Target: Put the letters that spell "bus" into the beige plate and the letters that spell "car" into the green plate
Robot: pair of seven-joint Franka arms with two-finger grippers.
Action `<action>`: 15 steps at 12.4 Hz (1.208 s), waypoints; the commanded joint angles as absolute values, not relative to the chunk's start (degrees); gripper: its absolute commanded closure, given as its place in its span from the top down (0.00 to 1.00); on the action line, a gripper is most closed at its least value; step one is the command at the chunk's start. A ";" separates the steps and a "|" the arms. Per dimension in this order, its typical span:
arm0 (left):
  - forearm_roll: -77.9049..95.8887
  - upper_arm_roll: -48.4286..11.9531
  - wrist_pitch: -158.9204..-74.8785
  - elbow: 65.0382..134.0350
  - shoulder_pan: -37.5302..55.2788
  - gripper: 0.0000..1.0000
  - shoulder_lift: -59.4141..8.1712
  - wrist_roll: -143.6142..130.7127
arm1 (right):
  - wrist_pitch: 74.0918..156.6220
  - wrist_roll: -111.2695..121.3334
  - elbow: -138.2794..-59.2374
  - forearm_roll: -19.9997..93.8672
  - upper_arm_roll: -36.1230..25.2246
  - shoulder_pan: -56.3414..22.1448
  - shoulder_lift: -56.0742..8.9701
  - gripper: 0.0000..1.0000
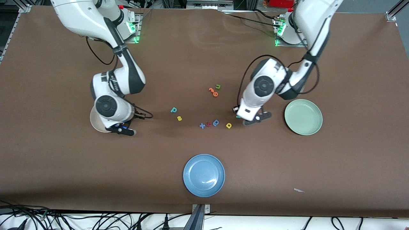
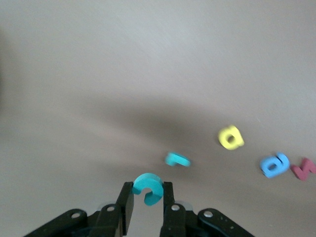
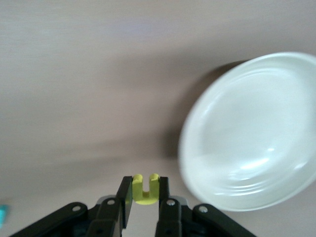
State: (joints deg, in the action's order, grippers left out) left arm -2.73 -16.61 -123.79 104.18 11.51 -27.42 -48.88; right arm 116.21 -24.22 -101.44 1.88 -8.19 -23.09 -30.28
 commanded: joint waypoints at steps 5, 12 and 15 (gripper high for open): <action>-4.22 -17.05 -115.93 104.94 -4.55 0.00 -25.04 -23.94 | 115.32 -12.92 -105.29 2.37 -12.39 -21.44 -32.70 0.99; -4.31 -16.61 -117.07 103.97 -12.04 0.14 -28.30 -12.22 | 114.96 -13.72 -102.84 2.28 -4.42 -23.38 -28.22 1.00; -3.78 -16.79 -116.98 103.71 -12.04 1.00 -28.04 -12.92 | 114.96 -8.99 -101.78 2.28 -0.72 -23.38 -25.77 1.00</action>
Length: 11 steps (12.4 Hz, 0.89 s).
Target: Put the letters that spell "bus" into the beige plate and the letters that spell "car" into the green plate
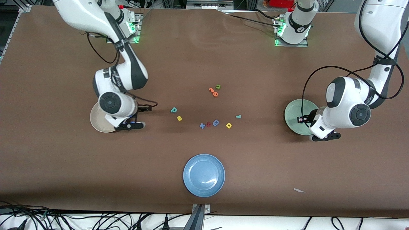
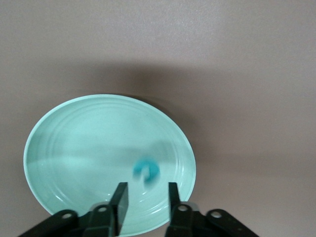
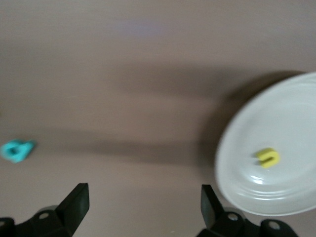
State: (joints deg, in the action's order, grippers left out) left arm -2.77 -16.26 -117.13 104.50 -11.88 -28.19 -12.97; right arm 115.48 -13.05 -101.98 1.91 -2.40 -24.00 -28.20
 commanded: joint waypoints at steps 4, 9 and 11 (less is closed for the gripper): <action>-3.43 -19.76 -116.72 102.22 -10.38 1.00 -27.86 -22.10 | 115.05 -5.80 -101.25 5.34 1.49 -23.29 -21.54 1.00; -3.25 -21.71 -124.78 101.16 -1.69 1.00 -30.22 -47.59 | 115.66 -30.71 -99.93 6.06 2.46 -26.54 -22.24 0.99; -3.86 -21.62 -129.61 101.16 3.23 1.00 -32.60 -54.64 | 117.50 -36.63 -98.01 6.15 2.37 -26.54 -25.21 0.99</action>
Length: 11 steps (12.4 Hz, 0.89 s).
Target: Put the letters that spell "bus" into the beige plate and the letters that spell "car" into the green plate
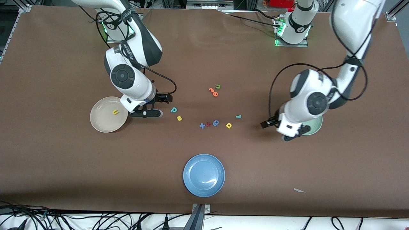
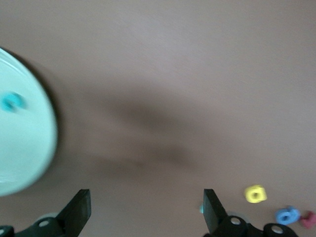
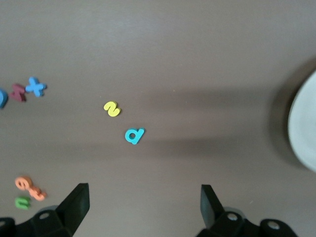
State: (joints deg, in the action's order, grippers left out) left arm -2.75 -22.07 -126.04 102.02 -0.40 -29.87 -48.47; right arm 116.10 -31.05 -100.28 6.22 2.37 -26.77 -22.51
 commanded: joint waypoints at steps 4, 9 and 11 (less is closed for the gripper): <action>-4.22 -21.18 -131.92 100.90 8.78 0.95 -36.55 -59.85 | 122.52 -53.04 -97.30 4.76 2.03 -29.43 -30.31 0.76; -9.04 -21.00 -131.92 100.90 10.19 0.61 -39.02 -62.39 | 125.68 -72.22 -91.59 1.32 2.37 -32.24 -38.22 0.67; -10.63 -21.01 -132.01 100.81 11.68 0.59 -39.55 -63.45 | 126.12 -74.61 -87.65 1.23 2.29 -32.96 -42.26 0.65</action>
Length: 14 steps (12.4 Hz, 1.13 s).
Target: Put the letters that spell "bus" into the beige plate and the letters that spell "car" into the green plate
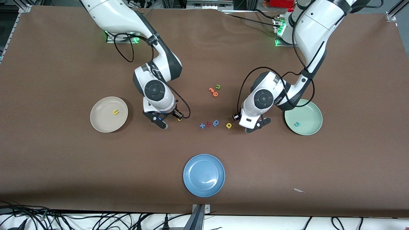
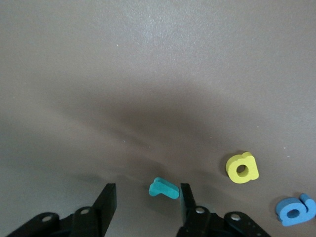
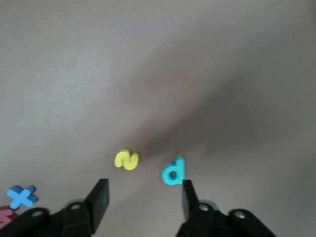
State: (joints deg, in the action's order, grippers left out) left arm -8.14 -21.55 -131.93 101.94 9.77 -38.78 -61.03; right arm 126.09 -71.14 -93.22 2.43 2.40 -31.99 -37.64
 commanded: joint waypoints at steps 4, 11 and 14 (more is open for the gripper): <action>-10.72 -20.92 -132.01 99.58 12.21 0.59 -40.95 -63.63 | 130.87 -74.71 -87.28 -0.26 2.02 -32.87 -44.65 0.65; -12.30 -20.57 -133.33 98.44 12.30 0.54 -42.80 -64.69 | 130.78 -76.29 -87.89 -0.44 2.02 -33.31 -45.35 0.61; -12.39 -20.57 -133.33 98.44 12.22 0.21 -42.72 -64.69 | 130.78 -76.29 -87.98 -1.40 1.93 -33.31 -45.61 0.58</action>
